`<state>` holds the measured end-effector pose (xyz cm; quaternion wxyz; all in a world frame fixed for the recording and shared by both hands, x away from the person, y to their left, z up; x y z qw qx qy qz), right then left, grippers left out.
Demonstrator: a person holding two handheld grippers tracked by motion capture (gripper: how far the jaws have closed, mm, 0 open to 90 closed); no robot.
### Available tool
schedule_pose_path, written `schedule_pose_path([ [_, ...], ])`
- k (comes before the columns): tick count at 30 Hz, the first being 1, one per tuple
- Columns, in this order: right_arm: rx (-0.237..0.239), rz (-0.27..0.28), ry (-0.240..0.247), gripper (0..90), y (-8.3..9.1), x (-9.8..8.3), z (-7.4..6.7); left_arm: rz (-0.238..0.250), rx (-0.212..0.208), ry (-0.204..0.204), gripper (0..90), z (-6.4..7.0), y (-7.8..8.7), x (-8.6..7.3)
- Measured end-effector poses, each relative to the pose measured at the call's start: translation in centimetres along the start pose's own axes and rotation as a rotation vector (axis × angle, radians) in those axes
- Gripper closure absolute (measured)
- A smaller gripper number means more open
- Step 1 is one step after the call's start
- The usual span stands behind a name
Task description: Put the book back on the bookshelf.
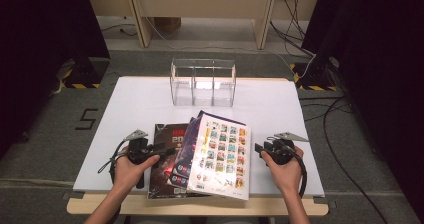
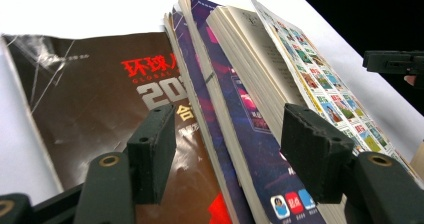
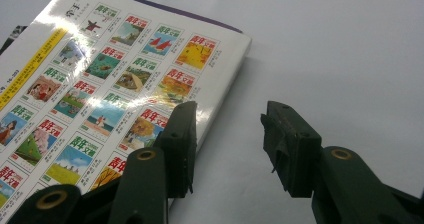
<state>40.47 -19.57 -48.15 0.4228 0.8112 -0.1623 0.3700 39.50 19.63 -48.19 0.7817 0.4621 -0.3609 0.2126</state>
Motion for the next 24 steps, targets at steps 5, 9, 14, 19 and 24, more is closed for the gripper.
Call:
schedule_pose_path([
  [5, 0.023, -0.028, -0.023, 54.6, -0.4, 0.1, -0.3, -0.007, -0.005, -0.011, 37.8, 0.8, -0.6, 0.7],
  [9, 0.033, -0.061, -0.027, 55.0, -0.7, -0.1, -0.4, -0.021, -0.013, -0.025, 37.6, 1.4, -1.0, 1.0],
  [14, 0.058, -0.105, -0.042, 55.5, -1.3, -0.3, -0.5, -0.041, -0.026, -0.043, 37.6, 2.6, -1.7, 1.6],
  [19, 0.100, -0.144, -0.070, 56.7, -1.9, -0.5, -0.7, -0.069, -0.050, -0.068, 37.7, 3.9, -2.7, 1.9],
  [24, 0.144, -0.172, -0.105, 56.0, -2.6, -0.6, -1.1, -0.081, -0.046, -0.084, 38.0, 4.6, -3.6, 2.1],
])
Point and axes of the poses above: each handheld gripper's, and its own axes: y roughly backward along the jaws, x roughly out of its top, z roughly to its right, the point moved 4 cm from there along -y, roughly forward along the jaws, and after that the axes turned 12 degrees about x, right-handed, at the moved point
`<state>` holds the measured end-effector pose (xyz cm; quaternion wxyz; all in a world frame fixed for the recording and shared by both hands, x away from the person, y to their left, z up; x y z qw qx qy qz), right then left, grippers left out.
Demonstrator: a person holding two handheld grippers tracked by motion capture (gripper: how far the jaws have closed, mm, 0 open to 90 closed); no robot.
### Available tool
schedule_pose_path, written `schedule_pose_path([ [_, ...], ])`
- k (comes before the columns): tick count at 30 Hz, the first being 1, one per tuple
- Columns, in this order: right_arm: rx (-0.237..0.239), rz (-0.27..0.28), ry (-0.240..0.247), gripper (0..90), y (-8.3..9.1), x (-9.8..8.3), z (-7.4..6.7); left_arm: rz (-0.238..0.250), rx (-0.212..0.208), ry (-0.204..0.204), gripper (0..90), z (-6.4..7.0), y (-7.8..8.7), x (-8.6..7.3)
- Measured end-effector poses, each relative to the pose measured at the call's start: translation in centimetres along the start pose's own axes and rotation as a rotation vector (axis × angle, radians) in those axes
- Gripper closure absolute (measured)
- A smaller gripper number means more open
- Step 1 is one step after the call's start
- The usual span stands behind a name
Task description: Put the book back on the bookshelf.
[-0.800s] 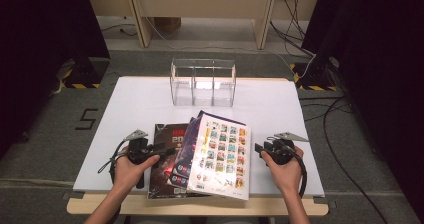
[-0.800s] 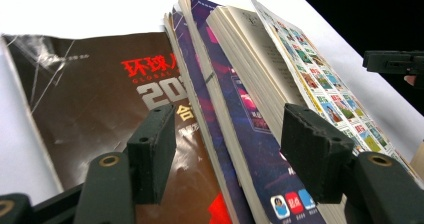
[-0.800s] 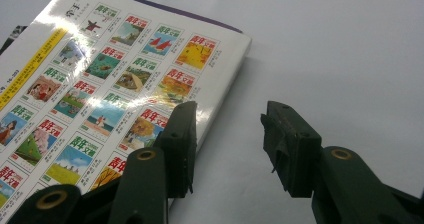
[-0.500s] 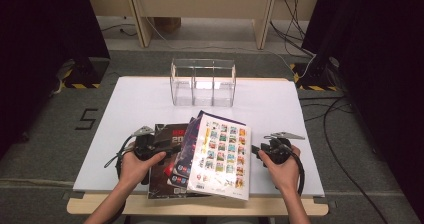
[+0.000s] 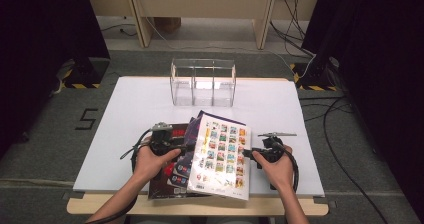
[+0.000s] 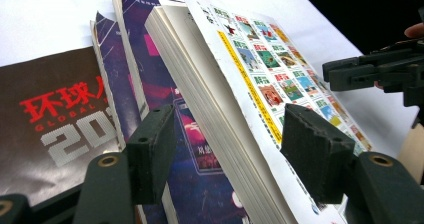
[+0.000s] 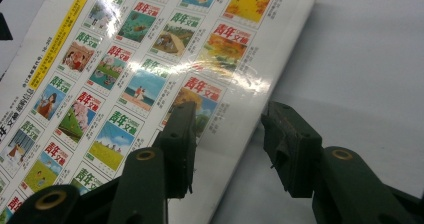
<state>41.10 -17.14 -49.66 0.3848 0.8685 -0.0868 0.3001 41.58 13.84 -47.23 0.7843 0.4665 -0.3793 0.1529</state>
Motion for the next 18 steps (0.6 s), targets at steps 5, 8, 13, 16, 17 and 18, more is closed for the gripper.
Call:
schedule_pose_path([
  [5, 0.021, 0.004, -0.025, 53.3, -0.5, 0.2, 0.1, -0.035, -0.008, -0.010, 38.1, 0.5, -1.0, 0.0],
  [8, 0.026, 0.008, -0.045, 53.4, -0.5, 0.2, 0.1, -0.057, 0.003, -0.008, 38.2, 0.6, -1.6, 0.0],
  [13, 0.029, 0.003, -0.066, 53.0, -0.6, 0.3, 0.2, -0.091, 0.003, 0.019, 38.3, 0.7, -2.3, -0.2],
  [16, 0.027, 0.001, -0.072, 52.6, -0.7, 0.3, 0.2, -0.095, 0.026, 0.007, 38.4, 0.6, -2.6, -0.3],
  [17, 0.031, -0.003, -0.072, 51.9, -0.7, 0.3, 0.3, -0.097, 0.025, 0.011, 38.5, 0.6, -2.6, -0.4],
  [18, 0.045, -0.005, -0.077, 50.2, -0.8, 0.4, 0.5, -0.096, 0.023, 0.015, 38.6, 0.7, -2.6, -0.4],
])
Point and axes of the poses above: each handheld gripper's, and its own axes: y roughly backward along the jaws, x roughly out of its top, z roughly to its right, the point moved 4 cm from there along -y, roughly forward along the jaws, and after that the axes turned 12 degrees about x, right-handed, at the moved point
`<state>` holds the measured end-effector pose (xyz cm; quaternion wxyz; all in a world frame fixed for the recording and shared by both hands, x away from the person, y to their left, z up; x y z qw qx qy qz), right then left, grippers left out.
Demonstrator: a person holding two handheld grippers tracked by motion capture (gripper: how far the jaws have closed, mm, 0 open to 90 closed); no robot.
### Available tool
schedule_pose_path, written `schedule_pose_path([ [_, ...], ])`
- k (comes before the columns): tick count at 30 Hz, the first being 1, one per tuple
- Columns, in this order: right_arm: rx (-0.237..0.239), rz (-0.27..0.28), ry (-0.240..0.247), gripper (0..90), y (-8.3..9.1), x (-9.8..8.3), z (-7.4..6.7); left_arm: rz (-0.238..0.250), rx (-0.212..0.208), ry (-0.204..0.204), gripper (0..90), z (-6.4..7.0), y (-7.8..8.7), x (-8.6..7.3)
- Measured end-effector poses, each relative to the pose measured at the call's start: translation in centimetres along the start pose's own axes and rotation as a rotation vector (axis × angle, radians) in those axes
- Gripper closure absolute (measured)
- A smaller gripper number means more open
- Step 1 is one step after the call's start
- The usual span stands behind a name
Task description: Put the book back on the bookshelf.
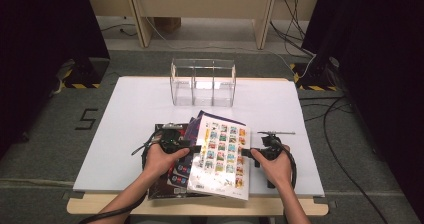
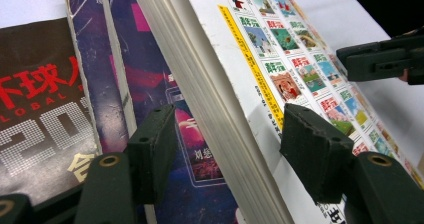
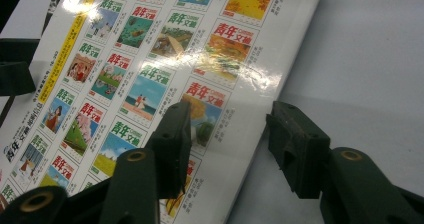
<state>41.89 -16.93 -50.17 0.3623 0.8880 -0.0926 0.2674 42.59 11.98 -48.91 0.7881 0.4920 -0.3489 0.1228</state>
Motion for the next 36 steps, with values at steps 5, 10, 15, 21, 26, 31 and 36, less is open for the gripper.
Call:
schedule_pose_path([
  [5, 0.023, 0.031, -0.053, 47.2, -0.3, 0.0, 0.2, -0.002, -0.003, -0.006, 38.9, 0.1, 0.1, 0.0],
  [10, 0.021, 0.040, -0.072, 52.1, -0.6, -0.1, -0.6, -0.014, 0.000, 0.005, 39.8, -0.1, 0.0, -0.2],
  [15, 0.020, 0.017, -0.027, 52.8, -1.2, -0.1, -1.9, -0.038, 0.011, 0.032, 41.0, -0.5, 0.4, -0.8],
  [21, 0.005, 0.015, -0.030, 53.2, -1.4, -0.5, -2.7, -0.035, 0.017, 0.089, 41.0, -0.7, 0.6, -1.0],
  [26, 0.000, 0.017, -0.035, 53.2, -1.5, -0.6, -2.8, -0.025, 0.007, 0.209, 43.4, -0.9, 0.7, -1.0],
  [31, 0.010, 0.016, -0.031, 53.2, -1.5, -0.5, -2.7, 0.009, 0.003, 0.241, 46.0, -0.7, 1.2, -0.8],
  [36, 0.011, 0.018, -0.033, 51.7, -1.6, -0.6, -2.7, 0.021, -0.084, 0.261, 49.0, -0.1, 2.2, -0.8],
])
Point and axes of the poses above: each handheld gripper's, and its own axes: y roughly backward along the jaws, x roughly out of its top, z roughly to its right, the point moved 4 cm from there along -y, roughly forward along the jaws, and after that the axes turned 12 degrees about x, right-handed, at the moved point
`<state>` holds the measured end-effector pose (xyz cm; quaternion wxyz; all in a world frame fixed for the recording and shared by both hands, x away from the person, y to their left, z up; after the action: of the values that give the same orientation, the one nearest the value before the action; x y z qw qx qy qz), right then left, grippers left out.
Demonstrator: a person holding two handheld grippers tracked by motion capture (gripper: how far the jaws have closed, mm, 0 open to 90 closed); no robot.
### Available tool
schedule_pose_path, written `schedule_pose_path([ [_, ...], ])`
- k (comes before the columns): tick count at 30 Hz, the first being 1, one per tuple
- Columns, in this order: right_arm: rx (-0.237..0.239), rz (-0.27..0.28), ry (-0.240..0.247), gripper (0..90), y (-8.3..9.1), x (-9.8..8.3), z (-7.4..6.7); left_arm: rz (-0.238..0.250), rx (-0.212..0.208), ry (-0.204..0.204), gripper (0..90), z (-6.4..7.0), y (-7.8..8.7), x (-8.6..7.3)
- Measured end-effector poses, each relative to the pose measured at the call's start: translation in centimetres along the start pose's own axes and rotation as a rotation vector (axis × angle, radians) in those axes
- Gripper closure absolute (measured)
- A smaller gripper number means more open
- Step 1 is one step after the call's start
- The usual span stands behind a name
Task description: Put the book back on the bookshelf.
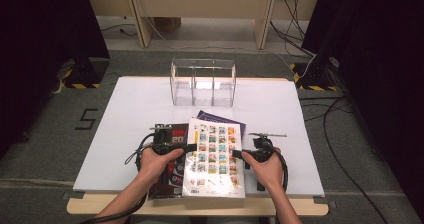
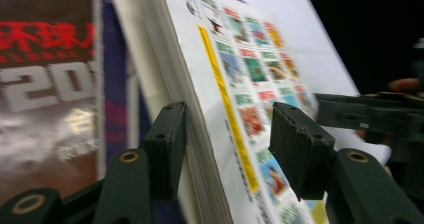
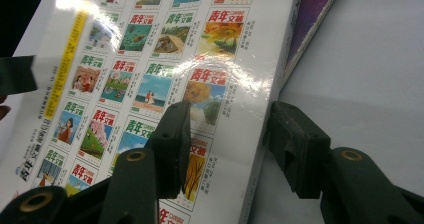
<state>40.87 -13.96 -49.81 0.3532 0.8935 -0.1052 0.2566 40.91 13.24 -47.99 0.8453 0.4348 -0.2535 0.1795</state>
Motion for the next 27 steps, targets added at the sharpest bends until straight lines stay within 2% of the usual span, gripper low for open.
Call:
schedule_pose_path([
  [1, 0.000, 0.000, 0.001, 51.6, 0.0, 0.0, 0.0, 0.000, -0.014, -0.004, 49.8, 0.2, 0.1, -0.2],
  [3, 0.001, -0.003, -0.005, 51.5, 0.0, 0.0, 0.0, -0.029, -0.033, 0.014, 50.9, 0.3, 0.0, -0.8],
  [5, -0.002, -0.003, -0.003, 51.5, 0.0, 0.0, 0.0, -0.069, -0.064, 0.062, 53.4, 0.1, -0.5, -1.5],
  [6, -0.004, -0.003, -0.004, 51.5, 0.0, 0.0, -0.1, -0.079, -0.060, 0.058, 53.9, 0.1, -0.8, -1.9],
  [7, -0.005, -0.003, -0.003, 51.4, 0.0, 0.0, -0.1, -0.072, -0.037, 0.032, 54.2, 0.1, -1.1, -2.3],
  [9, -0.004, -0.003, -0.001, 51.2, 0.0, 0.0, -0.1, -0.068, -0.041, 0.041, 56.4, 0.1, -1.1, -2.3],
  [12, 0.000, -0.020, 0.005, 49.4, 0.0, 0.2, 0.0, -0.071, -0.046, 0.001, 63.9, 0.3, -0.8, -1.9],
  [14, 0.012, -0.034, 0.012, 50.1, -0.1, 0.6, 0.2, -0.073, -0.053, -0.022, 69.7, 0.4, -0.6, -1.7],
  [15, 0.016, -0.029, 0.016, 50.2, -0.2, 1.0, 0.4, -0.075, -0.056, -0.054, 70.8, 0.5, -0.5, -1.6],
  [19, 0.035, -0.033, 0.010, 48.4, -0.7, 2.8, 1.1, -0.091, -0.060, -0.102, 72.1, 0.0, -0.6, -1.5],
  [27, 0.030, -0.053, 0.008, 47.0, -2.1, 5.5, 1.8, -0.126, -0.094, -0.059, 73.1, -2.2, -0.3, -0.9],
])
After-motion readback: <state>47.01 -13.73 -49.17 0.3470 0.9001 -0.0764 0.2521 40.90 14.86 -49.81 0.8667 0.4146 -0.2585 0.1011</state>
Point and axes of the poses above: each handheld gripper's, and its own axes: y roughly backward along the jaws, x roughly out of its top, z roughly to its right, the point moved 4 cm from there along -y, roughly forward along the jaws, and after that the axes turned 12 degrees about x, right-handed, at the moved point
